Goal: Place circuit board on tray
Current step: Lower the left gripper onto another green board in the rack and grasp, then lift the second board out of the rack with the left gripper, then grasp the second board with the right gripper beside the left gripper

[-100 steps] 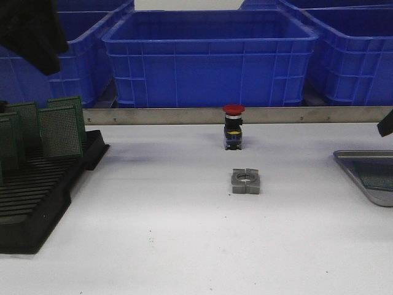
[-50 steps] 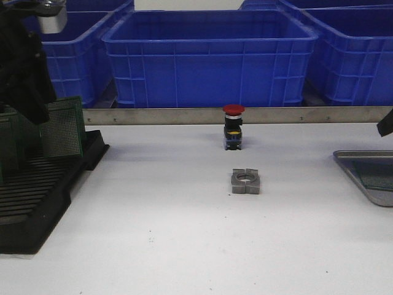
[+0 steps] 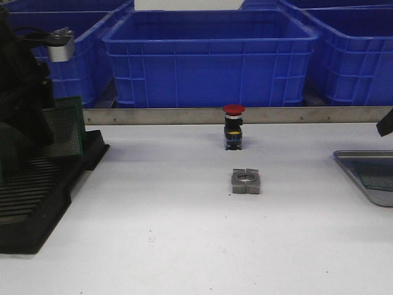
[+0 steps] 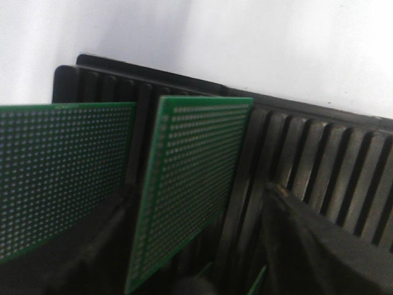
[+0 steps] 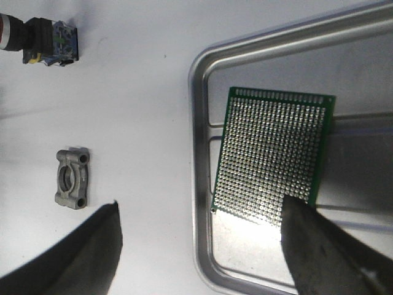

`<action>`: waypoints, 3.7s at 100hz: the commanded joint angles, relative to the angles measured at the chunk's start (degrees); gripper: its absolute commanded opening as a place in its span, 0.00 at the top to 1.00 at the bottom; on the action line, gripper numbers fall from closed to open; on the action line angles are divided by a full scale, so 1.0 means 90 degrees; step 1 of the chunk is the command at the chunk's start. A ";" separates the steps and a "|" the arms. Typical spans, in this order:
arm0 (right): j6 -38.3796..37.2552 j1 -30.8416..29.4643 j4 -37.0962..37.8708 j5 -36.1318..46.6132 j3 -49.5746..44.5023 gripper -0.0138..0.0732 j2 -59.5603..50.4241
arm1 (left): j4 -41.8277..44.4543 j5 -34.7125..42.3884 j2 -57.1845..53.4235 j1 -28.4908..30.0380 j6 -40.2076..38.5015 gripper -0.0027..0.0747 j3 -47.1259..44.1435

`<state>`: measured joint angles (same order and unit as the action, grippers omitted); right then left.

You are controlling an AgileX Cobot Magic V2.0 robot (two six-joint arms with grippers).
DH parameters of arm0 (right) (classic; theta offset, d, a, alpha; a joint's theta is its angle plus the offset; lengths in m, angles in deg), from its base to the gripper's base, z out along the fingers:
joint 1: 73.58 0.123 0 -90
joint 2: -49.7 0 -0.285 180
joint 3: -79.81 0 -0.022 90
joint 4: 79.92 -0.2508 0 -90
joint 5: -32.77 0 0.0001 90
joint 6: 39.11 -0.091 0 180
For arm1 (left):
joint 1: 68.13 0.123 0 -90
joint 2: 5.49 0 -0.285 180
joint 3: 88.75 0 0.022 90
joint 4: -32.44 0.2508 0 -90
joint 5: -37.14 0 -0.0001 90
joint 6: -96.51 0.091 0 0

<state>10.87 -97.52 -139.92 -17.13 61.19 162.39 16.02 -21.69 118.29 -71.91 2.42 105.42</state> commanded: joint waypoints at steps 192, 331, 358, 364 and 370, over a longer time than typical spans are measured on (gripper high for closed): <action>0.3999 0.2045 -0.0664 -0.1867 0.0645 0.20 -0.1812 | -0.2781 -0.1570 -0.1266 -0.2520 -0.1514 0.99 0.0885; 0.5049 0.3525 -0.1654 -0.1182 0.0645 0.92 -0.1382 | -0.3026 -0.1570 -0.1266 -0.2520 -0.1514 0.99 0.0885; 0.5049 0.3502 -0.1659 -0.1128 0.0645 0.92 -0.1388 | -0.3026 -0.1570 -0.1266 -0.2520 -0.1514 0.62 0.0885; 0.5043 0.3502 -0.1636 -0.1113 0.0645 0.92 -0.1405 | -0.3026 -0.1531 -0.1266 -0.2520 -0.1514 0.40 0.0885; 0.5043 0.3502 -0.1599 -0.1113 0.0645 0.92 -0.1409 | -0.3026 -0.1495 -0.1266 -0.2520 -0.1514 0.24 0.0885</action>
<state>56.49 -65.68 -150.65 -25.89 65.39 151.99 -7.42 -33.41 109.79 -93.96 -10.51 111.90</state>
